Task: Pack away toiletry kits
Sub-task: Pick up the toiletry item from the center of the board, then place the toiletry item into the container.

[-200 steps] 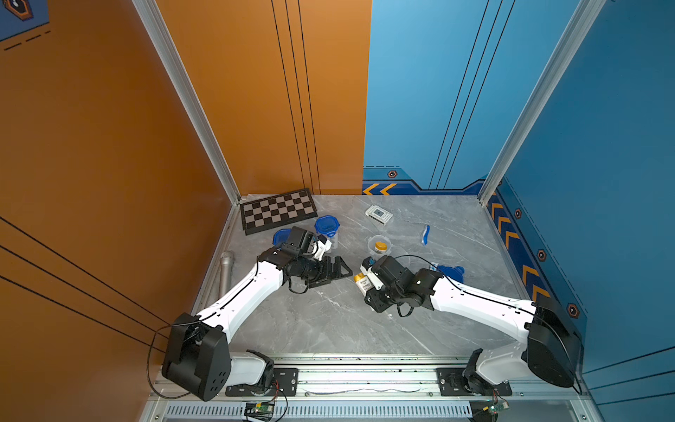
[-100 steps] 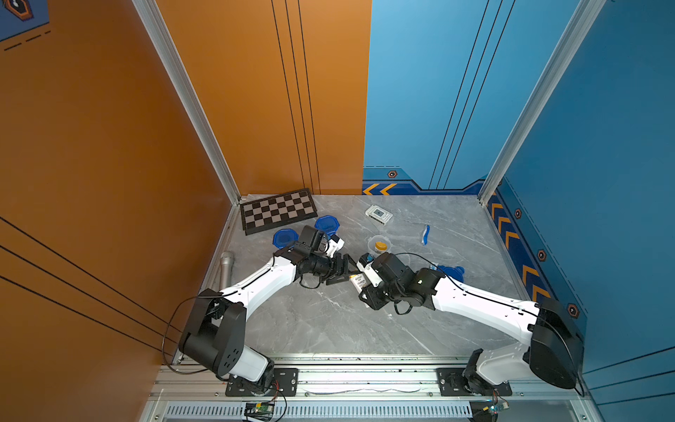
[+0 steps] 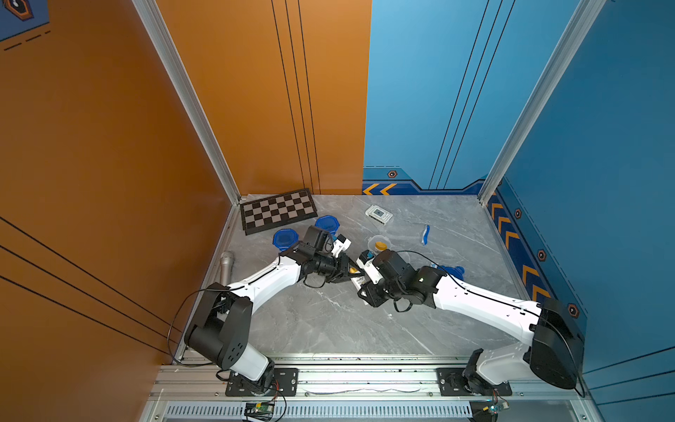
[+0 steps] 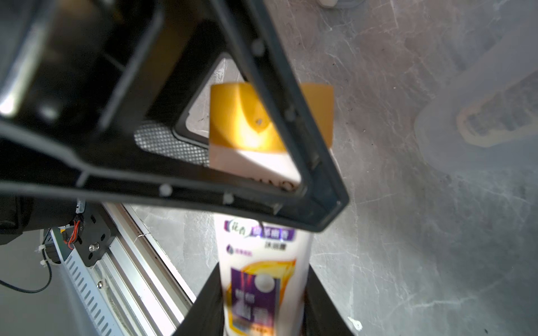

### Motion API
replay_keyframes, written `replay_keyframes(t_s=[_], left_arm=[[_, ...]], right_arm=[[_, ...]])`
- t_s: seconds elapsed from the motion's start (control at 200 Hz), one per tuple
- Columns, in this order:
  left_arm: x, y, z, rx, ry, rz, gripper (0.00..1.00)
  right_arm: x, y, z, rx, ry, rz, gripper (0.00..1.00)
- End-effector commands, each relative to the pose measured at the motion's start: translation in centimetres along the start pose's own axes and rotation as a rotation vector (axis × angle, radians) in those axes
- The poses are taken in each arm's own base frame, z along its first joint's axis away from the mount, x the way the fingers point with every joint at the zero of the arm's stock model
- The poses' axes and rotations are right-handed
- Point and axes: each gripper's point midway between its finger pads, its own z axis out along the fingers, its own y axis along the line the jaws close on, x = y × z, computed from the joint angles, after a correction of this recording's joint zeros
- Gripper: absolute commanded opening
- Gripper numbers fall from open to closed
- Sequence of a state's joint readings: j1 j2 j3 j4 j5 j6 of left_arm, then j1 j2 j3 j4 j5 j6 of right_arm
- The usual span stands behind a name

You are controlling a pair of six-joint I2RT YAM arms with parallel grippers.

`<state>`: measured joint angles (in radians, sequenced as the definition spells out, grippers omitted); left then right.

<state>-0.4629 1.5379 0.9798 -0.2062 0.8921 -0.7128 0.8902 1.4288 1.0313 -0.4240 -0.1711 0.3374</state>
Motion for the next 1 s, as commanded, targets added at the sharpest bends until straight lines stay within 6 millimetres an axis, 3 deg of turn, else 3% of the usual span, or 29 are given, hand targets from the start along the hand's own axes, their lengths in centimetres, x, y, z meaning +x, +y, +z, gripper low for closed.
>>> replay_keyframes(t_s=[0.0, 0.065, 0.11, 0.175, 0.28, 0.405, 0.576, 0.751, 0.991], left_arm=[[0.1, 0.5, -0.3, -0.020, 0.009, -0.022, 0.09], [-0.2, 0.3, -0.9, -0.049, -0.002, 0.001, 0.04], [-1.3, -1.1, -1.8, -0.062, -0.034, 0.053, 0.02], [-2.5, -2.2, -2.7, -0.107, -0.073, 0.117, 0.01], [-5.4, -4.1, -4.5, -0.184, -0.195, 0.222, 0.00], [-9.1, -6.4, -5.7, -0.277, -0.333, 0.329, 0.00], [-12.7, -9.5, -5.0, -0.392, -0.448, 0.484, 0.00], [-14.7, -11.6, -2.9, -0.504, -0.490, 0.629, 0.00], [-15.3, -11.4, -0.2, -0.662, -0.446, 0.769, 0.00]], right_arm=[[-3.3, -0.3, -1.4, 0.018, -0.110, 0.029, 0.45], [-3.7, -1.7, -2.2, 0.060, -0.132, 0.066, 0.62], [-4.0, -2.7, -3.0, 0.087, -0.147, 0.095, 0.76], [-4.2, -4.3, -4.2, 0.126, -0.161, 0.129, 0.86], [-4.2, -7.2, -6.6, 0.191, -0.216, 0.218, 0.91], [-2.6, -14.7, -10.2, 0.382, -0.263, 0.426, 0.92], [0.2, -22.9, -13.3, 0.587, -0.197, 0.658, 0.91], [0.3, -28.6, -12.9, 0.672, -0.120, 0.782, 0.88], [-2.1, -33.7, -8.8, 0.716, -0.028, 0.781, 0.85]])
